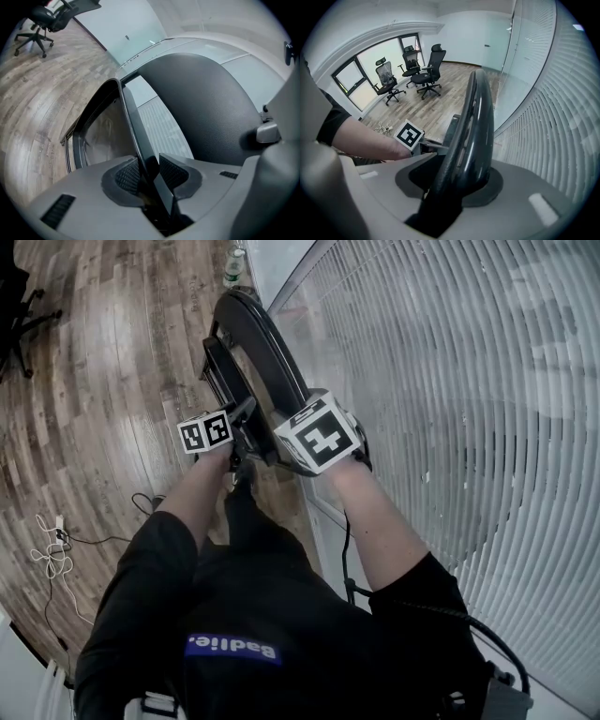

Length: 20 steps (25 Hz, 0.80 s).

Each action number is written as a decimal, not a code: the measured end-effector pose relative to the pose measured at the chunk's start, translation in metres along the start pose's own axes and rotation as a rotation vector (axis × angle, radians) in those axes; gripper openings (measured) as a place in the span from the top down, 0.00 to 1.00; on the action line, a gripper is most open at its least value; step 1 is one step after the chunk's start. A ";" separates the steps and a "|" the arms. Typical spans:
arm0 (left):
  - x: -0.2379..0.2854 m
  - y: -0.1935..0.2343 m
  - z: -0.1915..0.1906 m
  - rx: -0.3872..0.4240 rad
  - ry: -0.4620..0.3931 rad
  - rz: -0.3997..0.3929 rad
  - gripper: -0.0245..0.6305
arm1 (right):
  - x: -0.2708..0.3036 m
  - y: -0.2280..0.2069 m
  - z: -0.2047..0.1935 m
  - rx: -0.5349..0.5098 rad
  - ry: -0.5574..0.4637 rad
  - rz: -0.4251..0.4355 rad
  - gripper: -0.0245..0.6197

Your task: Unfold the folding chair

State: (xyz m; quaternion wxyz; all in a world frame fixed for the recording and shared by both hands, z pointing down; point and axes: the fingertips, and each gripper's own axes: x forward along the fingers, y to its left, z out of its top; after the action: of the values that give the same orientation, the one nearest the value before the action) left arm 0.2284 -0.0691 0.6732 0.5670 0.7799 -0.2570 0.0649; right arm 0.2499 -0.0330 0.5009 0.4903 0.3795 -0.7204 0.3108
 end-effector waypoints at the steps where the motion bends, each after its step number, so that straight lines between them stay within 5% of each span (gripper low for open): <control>1: -0.006 0.000 0.002 -0.001 -0.001 -0.004 0.78 | -0.002 0.005 0.004 -0.004 0.001 0.001 0.78; 20: -0.089 0.044 0.006 -0.095 -0.029 -0.032 0.78 | 0.005 0.027 0.016 0.004 0.002 0.028 0.77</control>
State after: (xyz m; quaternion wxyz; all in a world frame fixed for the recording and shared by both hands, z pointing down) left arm 0.1302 -0.0556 0.6738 0.6006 0.7569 -0.2555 0.0324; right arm 0.2187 -0.0332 0.4986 0.4857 0.3701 -0.7247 0.3193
